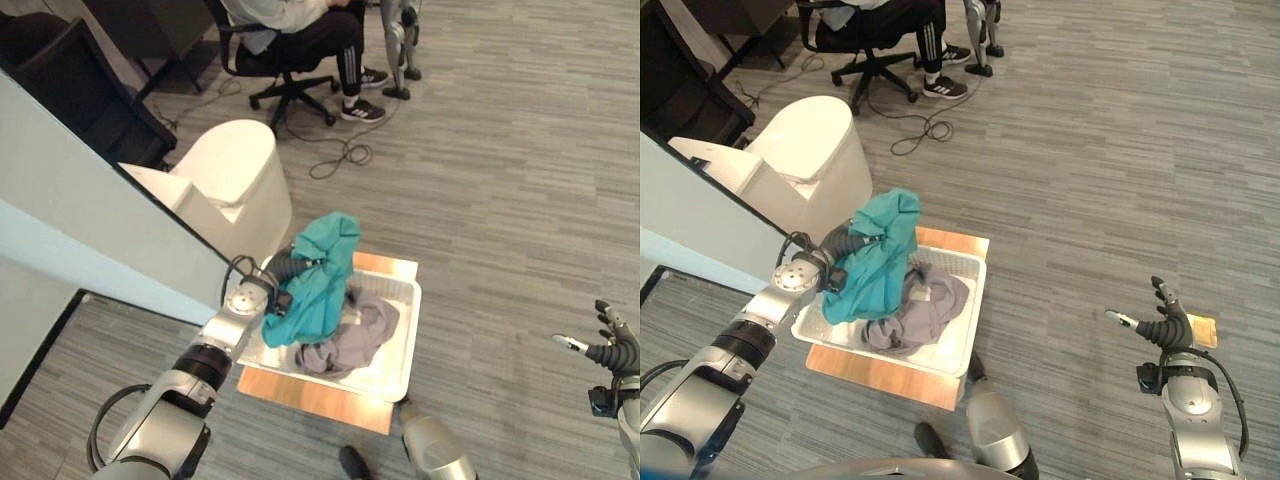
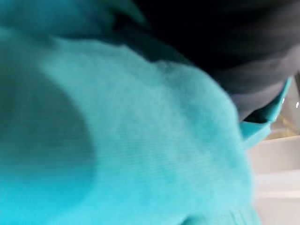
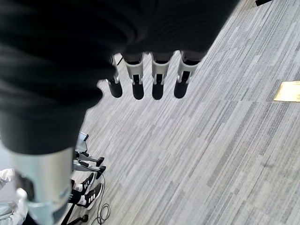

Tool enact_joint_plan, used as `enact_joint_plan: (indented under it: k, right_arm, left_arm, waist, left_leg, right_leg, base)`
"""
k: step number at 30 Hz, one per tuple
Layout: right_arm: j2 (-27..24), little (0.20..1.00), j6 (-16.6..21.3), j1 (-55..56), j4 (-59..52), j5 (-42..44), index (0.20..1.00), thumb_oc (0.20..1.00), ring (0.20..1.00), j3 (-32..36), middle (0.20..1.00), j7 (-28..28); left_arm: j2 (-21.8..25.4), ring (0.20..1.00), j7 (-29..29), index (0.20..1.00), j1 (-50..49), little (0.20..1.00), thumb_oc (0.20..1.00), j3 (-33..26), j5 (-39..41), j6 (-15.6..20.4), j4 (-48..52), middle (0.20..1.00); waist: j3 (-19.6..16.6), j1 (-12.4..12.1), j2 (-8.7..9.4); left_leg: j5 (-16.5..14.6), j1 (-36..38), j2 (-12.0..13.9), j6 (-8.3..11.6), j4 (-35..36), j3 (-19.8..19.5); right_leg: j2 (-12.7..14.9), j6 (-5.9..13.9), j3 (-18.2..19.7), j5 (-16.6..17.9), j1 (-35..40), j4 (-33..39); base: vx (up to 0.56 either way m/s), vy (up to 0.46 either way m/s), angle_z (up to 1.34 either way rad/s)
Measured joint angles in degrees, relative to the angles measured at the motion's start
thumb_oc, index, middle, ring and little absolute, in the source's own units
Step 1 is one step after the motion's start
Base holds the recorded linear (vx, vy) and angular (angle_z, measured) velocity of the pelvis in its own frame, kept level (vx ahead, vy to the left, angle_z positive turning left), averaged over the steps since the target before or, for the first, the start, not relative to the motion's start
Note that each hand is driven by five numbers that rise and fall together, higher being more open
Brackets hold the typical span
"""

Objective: Pick up bed clothes into laundry basket.

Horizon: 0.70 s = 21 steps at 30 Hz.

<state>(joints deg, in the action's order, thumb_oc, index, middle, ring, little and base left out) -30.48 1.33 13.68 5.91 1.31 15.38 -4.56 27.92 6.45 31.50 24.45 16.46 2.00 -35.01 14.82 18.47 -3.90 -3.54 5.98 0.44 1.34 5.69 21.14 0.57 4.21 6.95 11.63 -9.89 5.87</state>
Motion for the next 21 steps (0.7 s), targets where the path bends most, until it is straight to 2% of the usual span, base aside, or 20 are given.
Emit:
enact_joint_plan:
  k: [2, 6, 11, 12, 13, 14, 18, 21]
  right_arm:
    - [-0.04, 1.000, 0.01, -0.98, -0.63, -0.01, 1.000, 1.000, 1.000, -0.92, 1.000, 0.06]
    - [-0.02, 1.000, 0.04, -2.71, -1.63, -0.01, 1.000, 1.000, 1.000, -2.78, 1.000, 0.20]
    - [-0.03, 1.000, 0.06, -2.86, -1.86, -0.07, 1.000, 1.000, 1.000, -5.06, 1.000, 0.23]
    - [-0.03, 1.000, 0.06, -2.87, -2.02, -0.08, 1.000, 1.000, 1.000, -5.24, 1.000, 0.28]
    - [-0.03, 1.000, 0.06, -2.91, -2.23, -0.08, 1.000, 1.000, 1.000, -5.24, 1.000, 0.28]
    - [-0.03, 1.000, 0.07, -2.92, -2.49, -0.09, 1.000, 1.000, 1.000, -5.24, 1.000, 0.29]
    - [-0.03, 1.000, 0.13, -2.98, -2.89, -0.18, 1.000, 1.000, 1.000, -5.23, 1.000, 0.59]
    - [-0.06, 1.000, 0.17, -3.18, -2.93, -0.29, 1.000, 1.000, 1.000, -5.11, 1.000, 1.34]
  left_arm:
    - [-3.72, 0.200, 0.08, 0.200, 0.12, 0.200, 0.200, 0.19, -3.47, 0.36, -4.58, 0.200]
    - [-7.56, 0.200, 0.09, 0.200, 0.12, 0.200, 0.200, 1.94, -10.26, -0.06, -12.49, 0.200]
    - [-11.43, 0.200, -1.31, 0.200, -0.39, 0.200, 0.200, 2.20, -13.91, -0.10, -18.01, 0.200]
    - [-12.40, 0.244, -1.64, 0.244, -0.35, 0.244, 0.244, 2.08, -15.34, -0.04, -18.68, 0.244]
    - [-12.82, 0.771, -1.74, 0.771, -0.33, 0.771, 0.771, 2.24, -16.03, -0.04, -18.62, 0.771]
    - [-13.10, 1.000, -1.81, 1.000, -0.21, 1.000, 1.000, 2.29, -17.49, -0.02, -18.42, 1.000]
    - [-12.89, 1.000, -1.87, 1.000, -0.21, 1.000, 1.000, 2.45, -18.45, -0.08, -16.61, 1.000]
    - [-10.53, 1.000, -1.78, 1.000, -0.40, 1.000, 1.000, 3.78, -20.06, -0.02, -10.04, 1.000]
  waist:
    - [0.45, -0.06, 0.07]
    - [1.10, 0.05, 0.60]
    - [1.76, 0.00, 1.35]
    - [1.77, -0.19, 1.35]
    - [1.77, -0.18, 1.35]
    - [1.77, -0.19, 1.35]
    - [1.82, -0.25, 1.22]
    - [2.08, -0.81, 0.75]
  left_leg:
    - [-0.01, -0.80, -0.06, 0.01, 0.00, 0.22]
    - [0.01, -2.24, -0.17, 0.00, -0.01, 1.01]
    - [-0.09, -2.55, -0.05, 0.12, -0.01, 1.69]
    - [-0.13, -2.54, -0.01, 0.17, -0.01, 1.79]
    - [-0.17, -2.53, -0.01, 0.21, -0.01, 1.81]
    - [-0.17, -2.53, -0.01, 0.22, 0.00, 1.80]
    - [-0.17, -2.21, 0.02, 0.22, 0.00, 1.79]
    - [-0.16, -1.83, 0.03, 0.23, -0.02, 1.79]
  right_leg:
    - [-0.09, 0.11, 0.46, 0.10, -0.90, 0.05]
    - [-0.25, 0.36, 1.23, 0.29, -2.70, 0.00]
    - [-0.66, 0.15, 1.75, 0.53, -3.23, -0.04]
    - [-0.69, 0.14, 1.85, 0.53, -3.25, -0.04]
    - [-0.68, 0.14, 1.85, 0.52, -3.24, -0.04]
    - [-0.67, 0.14, 1.83, 0.52, -3.23, -0.04]
    - [-0.62, 0.13, 1.71, 0.50, -2.97, 0.04]
    - [-0.55, -0.16, 1.49, 0.26, -2.62, 0.06]
  base:
    - [-0.08, -0.001, -0.08]
    - [-0.03, -0.003, -0.11]
    - [0.01, 0.002, -0.07]
    - [0.02, -0.001, -0.04]
    - [0.00, 0.000, 0.00]
    - [0.00, 0.000, 0.00]
    - [0.00, 0.000, 0.00]
    - [0.03, -0.009, 0.00]
